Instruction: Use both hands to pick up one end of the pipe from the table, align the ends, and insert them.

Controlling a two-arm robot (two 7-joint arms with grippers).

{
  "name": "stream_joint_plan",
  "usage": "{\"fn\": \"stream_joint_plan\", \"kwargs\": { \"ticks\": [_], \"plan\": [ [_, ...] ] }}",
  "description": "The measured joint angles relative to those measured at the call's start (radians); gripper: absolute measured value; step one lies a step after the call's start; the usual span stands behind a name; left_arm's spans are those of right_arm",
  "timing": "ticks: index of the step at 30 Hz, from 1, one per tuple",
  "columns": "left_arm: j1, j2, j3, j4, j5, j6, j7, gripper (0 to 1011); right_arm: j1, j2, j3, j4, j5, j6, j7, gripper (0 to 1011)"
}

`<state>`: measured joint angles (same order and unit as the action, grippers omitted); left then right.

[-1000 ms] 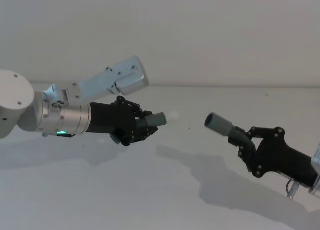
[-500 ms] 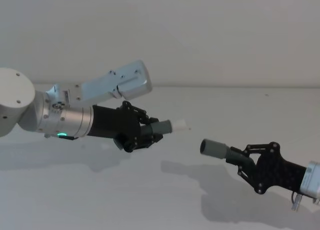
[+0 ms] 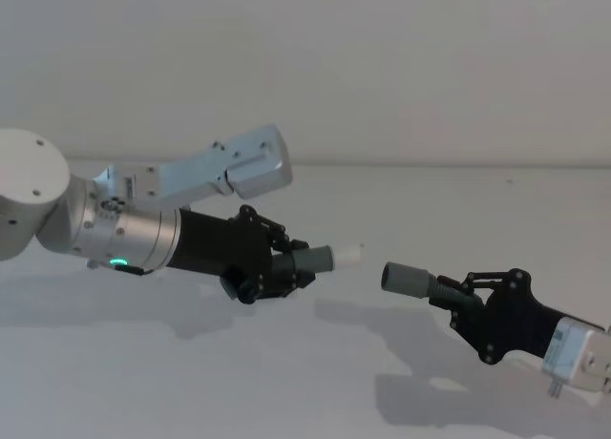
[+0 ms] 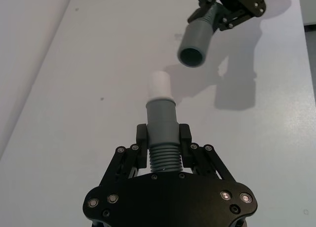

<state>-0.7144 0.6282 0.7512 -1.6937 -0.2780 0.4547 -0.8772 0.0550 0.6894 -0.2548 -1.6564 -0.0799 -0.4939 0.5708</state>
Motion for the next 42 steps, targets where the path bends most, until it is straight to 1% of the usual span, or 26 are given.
{"fn": "stream_joint_plan", "kwargs": {
  "ticks": [6, 7, 9, 12, 21, 42],
  "plan": [
    [-0.008, 0.004, 0.012, 0.009, -0.007, 0.002, -0.014, 355, 0.004, -0.012, -0.002, 0.000, -0.044, 0.009, -0.036, 157],
    [-0.009, 0.004, 0.013, 0.010, -0.007, 0.002, -0.015, 355, 0.004, -0.012, -0.002, 0.000, -0.044, 0.009, -0.036, 157],
    [-0.013, 0.005, 0.017, 0.014, -0.009, 0.003, -0.018, 355, 0.006, -0.015, -0.005, 0.000, -0.061, 0.009, -0.050, 157],
    [-0.017, 0.006, 0.020, 0.019, -0.012, 0.003, -0.022, 355, 0.007, -0.016, -0.008, 0.001, -0.074, 0.009, -0.060, 157],
    [-0.029, 0.006, 0.032, 0.035, -0.018, 0.001, -0.033, 355, 0.011, -0.015, -0.017, 0.003, -0.089, 0.013, -0.073, 157],
    [-0.048, 0.006, 0.056, 0.058, -0.033, -0.007, -0.042, 355, 0.018, -0.012, -0.041, 0.007, -0.094, 0.028, -0.088, 157]
  ]
}}
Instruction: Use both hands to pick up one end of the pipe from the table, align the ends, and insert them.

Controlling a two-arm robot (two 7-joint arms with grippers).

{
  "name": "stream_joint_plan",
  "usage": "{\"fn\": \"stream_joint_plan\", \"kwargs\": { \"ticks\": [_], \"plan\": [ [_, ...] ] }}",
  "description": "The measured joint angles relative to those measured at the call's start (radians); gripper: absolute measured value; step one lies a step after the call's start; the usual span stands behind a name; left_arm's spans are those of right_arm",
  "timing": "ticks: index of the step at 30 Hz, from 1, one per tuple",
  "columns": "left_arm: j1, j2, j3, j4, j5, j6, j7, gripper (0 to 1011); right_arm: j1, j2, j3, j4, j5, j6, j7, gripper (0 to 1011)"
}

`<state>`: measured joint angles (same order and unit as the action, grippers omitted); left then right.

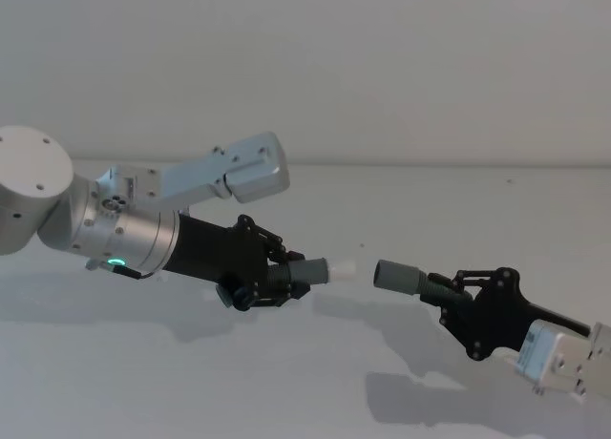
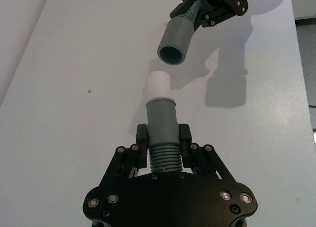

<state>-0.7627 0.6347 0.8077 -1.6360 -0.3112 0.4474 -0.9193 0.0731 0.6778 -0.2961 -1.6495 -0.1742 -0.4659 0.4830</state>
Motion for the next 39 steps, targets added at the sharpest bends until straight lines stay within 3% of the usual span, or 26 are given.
{"fn": "stream_joint_plan", "kwargs": {
  "ticks": [39],
  "plan": [
    [-0.021, 0.004, 0.030, 0.003, -0.027, -0.004, 0.019, 355, 0.013, 0.002, -0.046, 0.003, -0.002, 0.007, -0.025, 157]
  ]
}}
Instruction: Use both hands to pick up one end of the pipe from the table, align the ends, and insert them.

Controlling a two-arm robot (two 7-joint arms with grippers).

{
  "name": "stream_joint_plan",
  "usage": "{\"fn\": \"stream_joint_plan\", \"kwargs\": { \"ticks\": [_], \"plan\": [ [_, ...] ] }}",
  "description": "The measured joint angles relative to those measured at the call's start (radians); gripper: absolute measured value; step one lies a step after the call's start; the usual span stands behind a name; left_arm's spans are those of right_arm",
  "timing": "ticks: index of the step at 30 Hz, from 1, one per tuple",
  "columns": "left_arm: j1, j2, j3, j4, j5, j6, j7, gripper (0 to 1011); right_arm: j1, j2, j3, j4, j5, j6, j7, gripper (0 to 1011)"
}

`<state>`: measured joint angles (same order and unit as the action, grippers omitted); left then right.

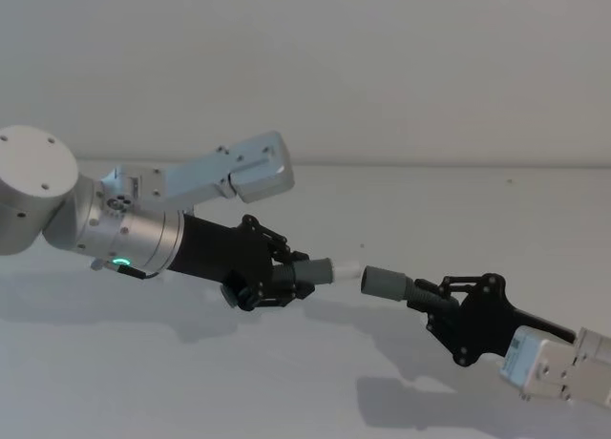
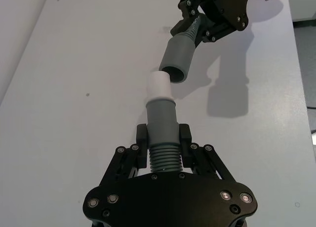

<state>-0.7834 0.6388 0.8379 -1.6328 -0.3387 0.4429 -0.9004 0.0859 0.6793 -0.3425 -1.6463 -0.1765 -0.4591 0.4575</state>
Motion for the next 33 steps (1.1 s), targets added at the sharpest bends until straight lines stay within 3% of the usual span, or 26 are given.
{"fn": "stream_joint_plan", "kwargs": {
  "ticks": [33],
  "plan": [
    [-0.025, 0.006, 0.034, -0.001, -0.024, 0.009, -0.002, 355, 0.021, -0.011, -0.013, 0.017, 0.019, 0.006, 0.006, 157]
  ]
}}
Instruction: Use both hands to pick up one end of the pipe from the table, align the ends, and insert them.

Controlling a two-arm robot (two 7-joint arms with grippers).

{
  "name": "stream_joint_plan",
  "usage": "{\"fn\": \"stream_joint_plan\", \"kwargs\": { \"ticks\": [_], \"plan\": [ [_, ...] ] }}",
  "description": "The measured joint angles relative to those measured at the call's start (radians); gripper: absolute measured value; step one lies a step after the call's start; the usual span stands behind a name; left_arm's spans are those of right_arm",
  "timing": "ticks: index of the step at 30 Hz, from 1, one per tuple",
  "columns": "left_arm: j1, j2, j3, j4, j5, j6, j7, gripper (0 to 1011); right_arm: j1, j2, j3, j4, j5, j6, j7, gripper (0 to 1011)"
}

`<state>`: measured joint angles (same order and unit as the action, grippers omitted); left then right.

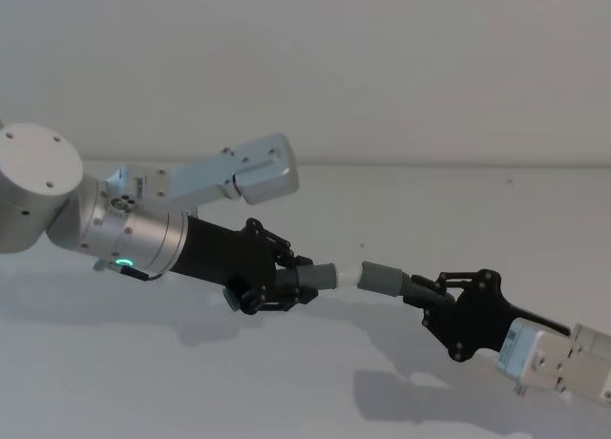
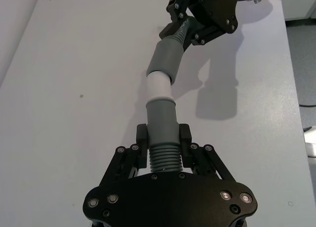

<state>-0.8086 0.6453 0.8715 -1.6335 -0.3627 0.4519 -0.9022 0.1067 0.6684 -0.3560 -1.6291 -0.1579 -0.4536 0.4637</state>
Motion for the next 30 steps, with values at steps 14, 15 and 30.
{"fn": "stream_joint_plan", "kwargs": {
  "ticks": [14, 15, 30],
  "plan": [
    [-0.021, -0.012, 0.017, 0.034, -0.006, -0.021, -0.016, 355, 0.005, 0.005, -0.010, 0.005, 0.008, -0.018, 0.012, 157],
    [-0.022, -0.013, 0.019, 0.036, -0.007, -0.023, -0.018, 355, 0.005, 0.005, -0.010, 0.005, 0.008, -0.019, 0.012, 157],
    [-0.043, -0.029, 0.042, 0.069, -0.014, -0.043, -0.046, 355, 0.007, 0.007, -0.013, 0.007, 0.015, -0.026, 0.018, 157]
  ]
}}
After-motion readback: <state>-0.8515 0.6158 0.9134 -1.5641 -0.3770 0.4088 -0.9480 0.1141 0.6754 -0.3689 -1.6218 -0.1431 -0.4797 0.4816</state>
